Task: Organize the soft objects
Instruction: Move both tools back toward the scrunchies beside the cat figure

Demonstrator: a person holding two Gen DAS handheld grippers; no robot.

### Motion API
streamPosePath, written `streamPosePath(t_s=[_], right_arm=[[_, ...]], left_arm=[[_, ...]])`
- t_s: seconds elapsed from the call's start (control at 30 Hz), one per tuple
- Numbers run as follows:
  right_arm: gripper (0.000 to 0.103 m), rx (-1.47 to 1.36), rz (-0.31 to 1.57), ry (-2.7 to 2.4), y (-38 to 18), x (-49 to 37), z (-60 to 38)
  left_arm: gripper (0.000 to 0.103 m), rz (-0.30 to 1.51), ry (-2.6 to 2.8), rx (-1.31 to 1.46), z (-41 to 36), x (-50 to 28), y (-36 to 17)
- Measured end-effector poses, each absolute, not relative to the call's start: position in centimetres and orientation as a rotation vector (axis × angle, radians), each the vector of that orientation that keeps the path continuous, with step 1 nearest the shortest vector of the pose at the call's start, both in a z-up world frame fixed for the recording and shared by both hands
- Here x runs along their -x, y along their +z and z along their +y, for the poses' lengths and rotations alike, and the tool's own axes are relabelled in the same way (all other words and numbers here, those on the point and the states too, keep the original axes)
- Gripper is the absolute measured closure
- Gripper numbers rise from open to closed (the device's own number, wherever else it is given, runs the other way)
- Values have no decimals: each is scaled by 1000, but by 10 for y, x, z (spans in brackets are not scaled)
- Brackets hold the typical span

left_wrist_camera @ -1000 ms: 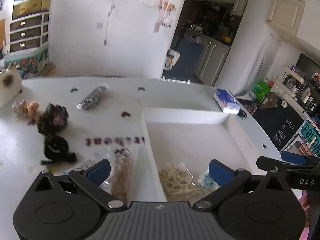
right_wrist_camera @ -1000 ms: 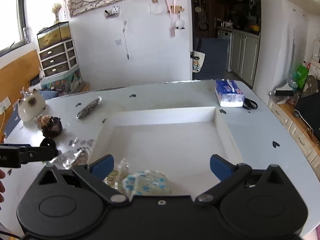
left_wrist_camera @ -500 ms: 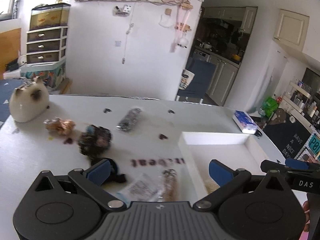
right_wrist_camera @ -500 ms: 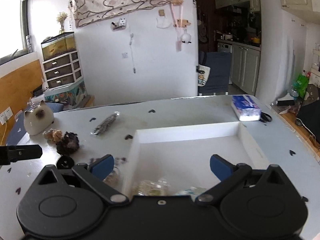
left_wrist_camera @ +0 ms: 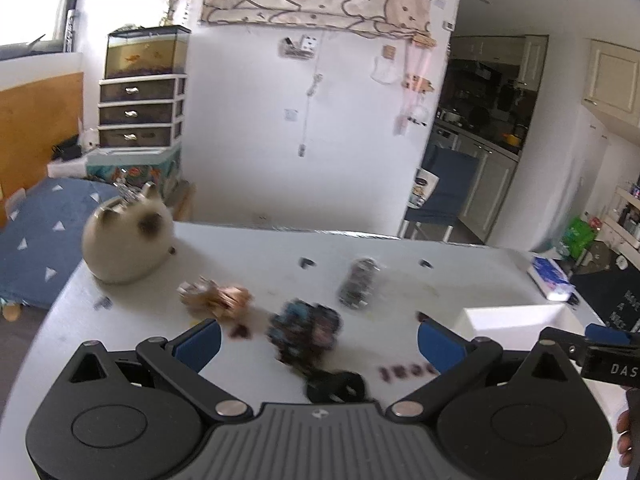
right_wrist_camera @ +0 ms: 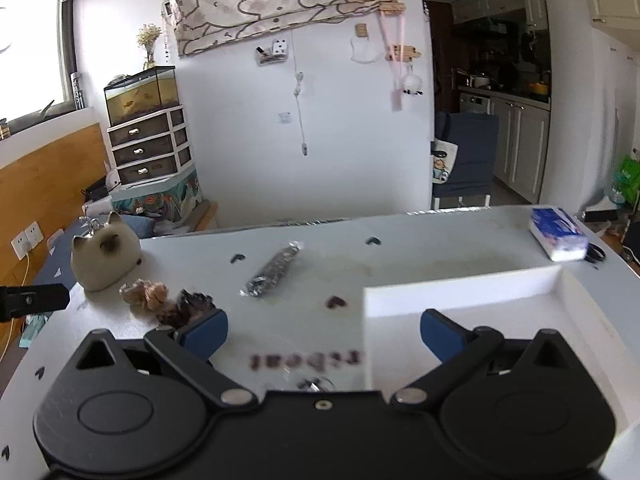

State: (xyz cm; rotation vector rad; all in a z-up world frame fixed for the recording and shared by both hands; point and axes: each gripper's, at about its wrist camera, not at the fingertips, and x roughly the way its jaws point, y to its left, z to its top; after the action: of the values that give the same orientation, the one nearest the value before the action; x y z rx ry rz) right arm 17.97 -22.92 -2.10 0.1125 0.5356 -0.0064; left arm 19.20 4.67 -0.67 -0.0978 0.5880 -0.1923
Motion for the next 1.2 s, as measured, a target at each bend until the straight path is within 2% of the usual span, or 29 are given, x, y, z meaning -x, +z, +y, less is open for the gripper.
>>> streamPosePath(t_s=[0.43,1.2], right_arm=[[0,-45,566,61,-27,-255,-165],[0,10,724,273,-99,-343,-94]], left_arm=[[0,580,-151,59,104,-280,-24],[0,780,-163,-53,108,-407,-132]])
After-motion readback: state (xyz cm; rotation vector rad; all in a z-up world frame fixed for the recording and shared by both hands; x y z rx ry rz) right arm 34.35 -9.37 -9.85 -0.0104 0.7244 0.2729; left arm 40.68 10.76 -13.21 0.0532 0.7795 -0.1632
